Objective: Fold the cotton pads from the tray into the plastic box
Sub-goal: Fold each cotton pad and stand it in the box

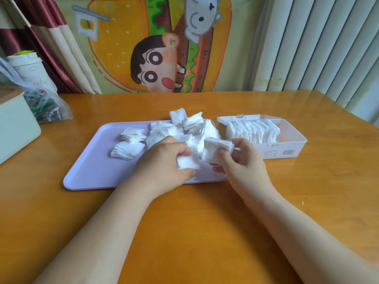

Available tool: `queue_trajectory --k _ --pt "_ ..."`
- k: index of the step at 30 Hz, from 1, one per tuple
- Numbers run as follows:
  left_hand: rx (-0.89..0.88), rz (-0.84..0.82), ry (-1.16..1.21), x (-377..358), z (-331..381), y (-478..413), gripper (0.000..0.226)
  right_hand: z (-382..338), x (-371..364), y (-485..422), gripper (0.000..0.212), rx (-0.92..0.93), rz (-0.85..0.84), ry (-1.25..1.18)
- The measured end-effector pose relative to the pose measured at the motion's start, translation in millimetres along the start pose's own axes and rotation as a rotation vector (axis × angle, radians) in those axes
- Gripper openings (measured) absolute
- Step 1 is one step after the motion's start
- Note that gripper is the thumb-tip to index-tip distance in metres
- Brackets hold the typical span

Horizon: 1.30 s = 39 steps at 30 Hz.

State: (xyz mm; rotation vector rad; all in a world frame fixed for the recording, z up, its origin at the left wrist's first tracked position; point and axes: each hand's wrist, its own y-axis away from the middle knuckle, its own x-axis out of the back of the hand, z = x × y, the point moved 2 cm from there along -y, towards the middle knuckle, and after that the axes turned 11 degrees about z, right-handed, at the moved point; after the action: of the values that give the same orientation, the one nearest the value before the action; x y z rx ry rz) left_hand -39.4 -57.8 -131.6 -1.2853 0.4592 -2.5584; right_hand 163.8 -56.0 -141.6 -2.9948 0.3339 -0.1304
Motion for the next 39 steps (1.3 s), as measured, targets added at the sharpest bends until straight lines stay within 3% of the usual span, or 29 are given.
queue_trajectory --k 5,13,18,20,23,26,32,39 --pt "-0.027 0.048 -0.01 -0.1 0.2 -0.3 0.015 0.7 -1.1 1.1 0.006 0.012 -0.002 0.017" --pt "0.013 0.073 -0.01 -0.5 -0.9 -1.9 0.012 0.4 -0.4 0.5 0.01 -0.009 0.004 0.015" --pt "-0.064 0.442 0.013 15.5 5.3 -4.9 0.01 0.3 0.5 1.4 0.009 -0.027 0.008 0.009" --pt "0.003 0.483 0.221 21.7 8.5 -7.1 0.01 -0.2 0.7 0.2 0.014 -0.04 0.001 -0.012" --pt "0.257 0.262 0.664 20.6 15.7 -7.4 0.01 -0.1 2.0 -3.3 0.016 -0.075 -0.015 -0.092" --pt "0.394 0.003 0.896 11.8 23.7 -1.7 0.012 -1.8 5.7 -6.0 0.016 -0.102 -0.067 -0.154" --pt "0.432 -0.107 0.971 1.0 30.1 4.7 0.026 -4.9 4.8 -3.2 0.019 -0.119 -0.17 -0.209" --pt "0.373 -0.15 0.981 6.3 33.0 5.9 0.007 -2.1 6.7 -7.6 0.02 -0.171 -0.121 -0.255"
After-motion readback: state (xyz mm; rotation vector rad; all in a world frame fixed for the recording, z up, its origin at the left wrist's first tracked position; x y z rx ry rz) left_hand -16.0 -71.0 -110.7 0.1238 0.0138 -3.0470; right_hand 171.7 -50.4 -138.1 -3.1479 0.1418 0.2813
